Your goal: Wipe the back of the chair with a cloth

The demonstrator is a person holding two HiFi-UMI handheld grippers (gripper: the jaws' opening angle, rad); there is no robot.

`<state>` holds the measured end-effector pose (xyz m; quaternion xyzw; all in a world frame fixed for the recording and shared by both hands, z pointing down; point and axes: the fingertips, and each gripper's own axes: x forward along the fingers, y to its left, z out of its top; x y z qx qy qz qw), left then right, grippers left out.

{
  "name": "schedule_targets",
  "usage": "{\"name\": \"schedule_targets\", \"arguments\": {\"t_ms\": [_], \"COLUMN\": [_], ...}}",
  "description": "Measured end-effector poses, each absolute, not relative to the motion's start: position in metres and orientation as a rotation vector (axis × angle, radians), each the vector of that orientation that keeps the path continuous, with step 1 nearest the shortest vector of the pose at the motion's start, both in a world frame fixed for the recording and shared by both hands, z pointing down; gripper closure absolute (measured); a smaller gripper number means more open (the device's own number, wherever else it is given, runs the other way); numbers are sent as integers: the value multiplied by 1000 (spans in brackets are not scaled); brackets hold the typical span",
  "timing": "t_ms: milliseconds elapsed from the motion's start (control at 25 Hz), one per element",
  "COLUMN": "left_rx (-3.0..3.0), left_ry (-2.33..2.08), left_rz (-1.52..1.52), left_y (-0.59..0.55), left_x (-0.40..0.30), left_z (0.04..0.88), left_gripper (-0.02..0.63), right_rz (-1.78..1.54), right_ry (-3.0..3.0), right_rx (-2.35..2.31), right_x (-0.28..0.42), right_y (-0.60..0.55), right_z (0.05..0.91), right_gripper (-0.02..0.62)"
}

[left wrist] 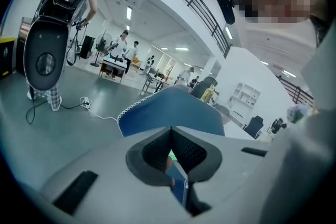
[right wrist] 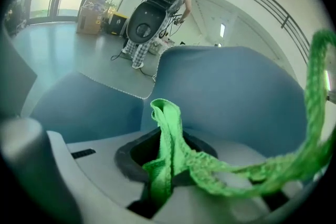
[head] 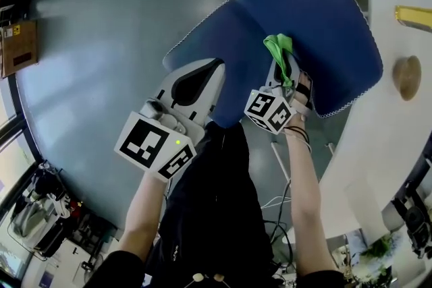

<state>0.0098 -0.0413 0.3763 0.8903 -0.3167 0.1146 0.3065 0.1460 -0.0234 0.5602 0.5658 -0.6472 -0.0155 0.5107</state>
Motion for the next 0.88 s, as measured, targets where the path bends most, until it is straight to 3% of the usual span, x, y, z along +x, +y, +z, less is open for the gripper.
{"name": "schedule_targets", "arguments": {"t_ms": [600, 880], "left_rx": [2368, 2371], "left_ry": [-791, -758], "left_rz": [263, 250], "left_y": [-40, -31], "left_x": [29, 37], "left_z": [351, 353], "left_gripper": [604, 604], "right_rz": [-425, -489], "right_ry": [-1463, -1396], "right_rx": [1634, 1601], "right_x": [181, 202], "right_y": [-69, -77], "right_z": [352, 345], "right_gripper": [549, 549]}}
